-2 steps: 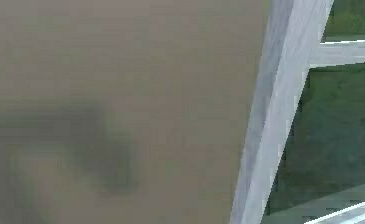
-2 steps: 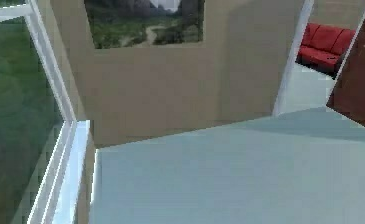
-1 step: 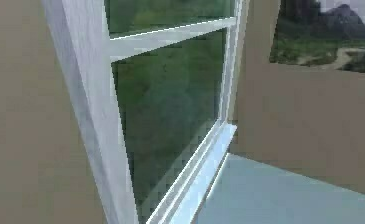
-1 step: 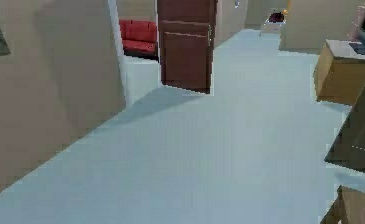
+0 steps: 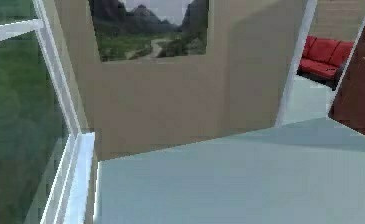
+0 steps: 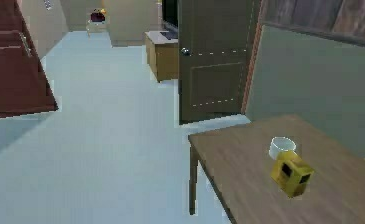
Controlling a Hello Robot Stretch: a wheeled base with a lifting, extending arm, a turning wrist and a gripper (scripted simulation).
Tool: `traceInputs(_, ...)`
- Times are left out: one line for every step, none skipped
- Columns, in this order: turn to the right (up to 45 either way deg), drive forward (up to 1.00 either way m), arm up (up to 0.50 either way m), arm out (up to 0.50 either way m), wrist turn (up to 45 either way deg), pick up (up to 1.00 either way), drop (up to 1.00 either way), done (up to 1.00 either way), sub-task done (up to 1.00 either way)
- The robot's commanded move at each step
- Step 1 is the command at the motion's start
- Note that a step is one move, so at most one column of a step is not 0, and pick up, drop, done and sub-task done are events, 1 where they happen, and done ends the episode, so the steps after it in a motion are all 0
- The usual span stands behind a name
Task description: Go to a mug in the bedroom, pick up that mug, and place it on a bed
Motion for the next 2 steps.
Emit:
traceInputs(36.0,0.0,0.0,0.0,0.0,0.0,0.0,0.0,0.0)
traceInputs(0.0,0.35,0.0,0.0,0.0,0.0,0.0,0.0,0.0)
